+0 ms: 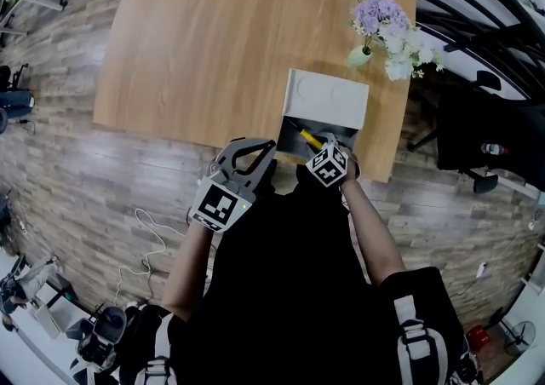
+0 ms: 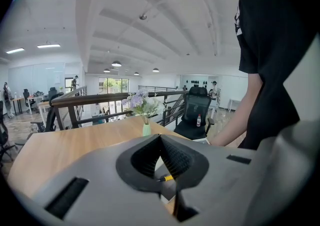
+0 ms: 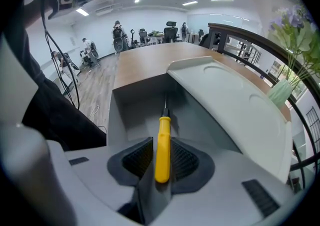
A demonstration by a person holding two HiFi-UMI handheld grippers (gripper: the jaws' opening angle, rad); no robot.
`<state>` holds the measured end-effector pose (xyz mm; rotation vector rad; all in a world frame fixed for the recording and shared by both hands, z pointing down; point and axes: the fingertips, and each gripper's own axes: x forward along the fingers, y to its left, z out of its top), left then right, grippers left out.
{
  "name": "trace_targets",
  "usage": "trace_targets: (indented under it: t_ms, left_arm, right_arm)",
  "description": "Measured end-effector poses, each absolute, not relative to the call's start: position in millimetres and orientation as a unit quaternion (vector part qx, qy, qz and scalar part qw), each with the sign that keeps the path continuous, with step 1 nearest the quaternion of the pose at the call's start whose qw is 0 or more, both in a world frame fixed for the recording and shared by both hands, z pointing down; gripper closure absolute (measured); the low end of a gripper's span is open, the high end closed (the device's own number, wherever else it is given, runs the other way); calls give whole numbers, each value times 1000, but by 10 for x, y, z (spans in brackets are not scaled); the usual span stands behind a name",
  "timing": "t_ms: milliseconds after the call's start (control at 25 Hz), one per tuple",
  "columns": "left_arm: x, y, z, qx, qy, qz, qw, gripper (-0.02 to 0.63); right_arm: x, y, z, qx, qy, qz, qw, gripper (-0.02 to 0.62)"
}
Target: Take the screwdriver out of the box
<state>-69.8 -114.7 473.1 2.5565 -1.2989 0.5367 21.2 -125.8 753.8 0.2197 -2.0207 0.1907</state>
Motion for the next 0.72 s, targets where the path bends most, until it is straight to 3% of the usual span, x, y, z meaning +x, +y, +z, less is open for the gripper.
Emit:
trace_targets:
  t_ms: [720]
  left_arm:
    - [-790,-1083,4682,868,-451,180,105,584]
  right_arm:
    - [243,-1319,7634,98,-825,92,549,506]
